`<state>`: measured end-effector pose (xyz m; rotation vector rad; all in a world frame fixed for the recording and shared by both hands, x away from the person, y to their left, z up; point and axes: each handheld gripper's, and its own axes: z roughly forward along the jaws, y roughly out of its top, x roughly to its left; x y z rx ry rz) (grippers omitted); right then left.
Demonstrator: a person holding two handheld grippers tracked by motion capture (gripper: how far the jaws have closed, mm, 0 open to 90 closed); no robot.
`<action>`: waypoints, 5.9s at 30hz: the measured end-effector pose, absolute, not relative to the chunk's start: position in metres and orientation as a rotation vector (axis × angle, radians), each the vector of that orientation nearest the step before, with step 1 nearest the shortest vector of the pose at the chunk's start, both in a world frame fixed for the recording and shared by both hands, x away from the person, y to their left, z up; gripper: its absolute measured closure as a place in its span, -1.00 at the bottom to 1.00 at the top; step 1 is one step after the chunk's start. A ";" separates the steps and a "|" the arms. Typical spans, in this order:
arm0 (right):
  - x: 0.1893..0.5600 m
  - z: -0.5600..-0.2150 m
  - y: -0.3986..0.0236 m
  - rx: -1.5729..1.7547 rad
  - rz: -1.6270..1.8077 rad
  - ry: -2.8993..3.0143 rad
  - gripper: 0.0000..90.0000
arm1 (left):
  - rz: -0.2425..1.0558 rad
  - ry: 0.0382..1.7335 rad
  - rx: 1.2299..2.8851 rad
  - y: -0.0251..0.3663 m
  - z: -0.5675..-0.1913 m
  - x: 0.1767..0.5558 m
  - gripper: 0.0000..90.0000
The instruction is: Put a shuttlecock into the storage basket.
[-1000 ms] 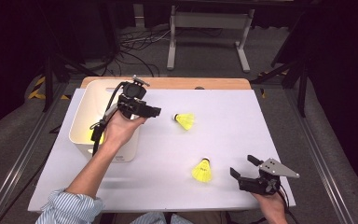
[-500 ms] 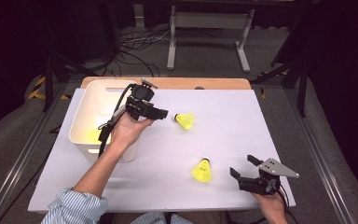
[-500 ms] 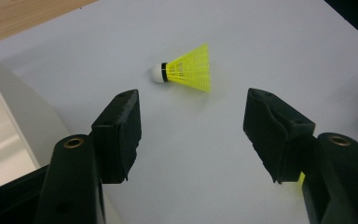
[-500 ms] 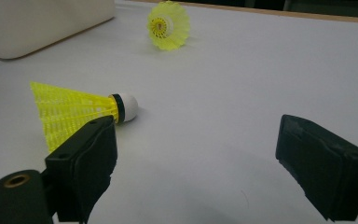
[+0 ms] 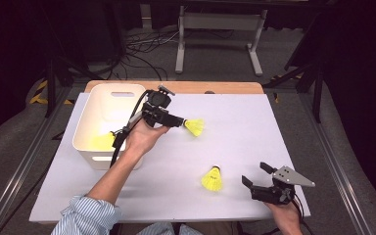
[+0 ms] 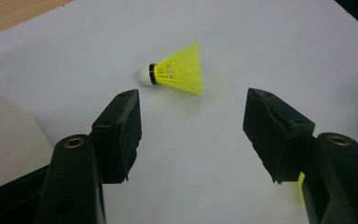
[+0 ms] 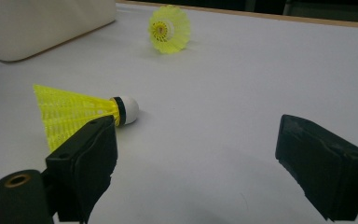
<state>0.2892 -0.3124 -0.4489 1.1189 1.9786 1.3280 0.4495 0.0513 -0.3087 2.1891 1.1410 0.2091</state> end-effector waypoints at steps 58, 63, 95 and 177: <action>0.290 -0.449 -0.311 1.110 1.321 1.989 -0.71 | 0.182 1.186 2.272 0.007 -0.360 0.489 -0.07; 0.290 -0.450 -0.311 1.105 1.322 1.990 -0.71 | 0.163 1.202 2.259 0.005 -0.366 0.493 -0.06; 0.290 -0.450 -0.311 1.106 1.324 1.998 -0.70 | 0.132 1.263 2.239 -0.015 -0.393 0.512 -0.08; 0.291 -0.452 -0.309 1.096 1.325 2.035 -0.71 | 0.155 1.282 2.309 -0.004 -0.389 0.515 0.99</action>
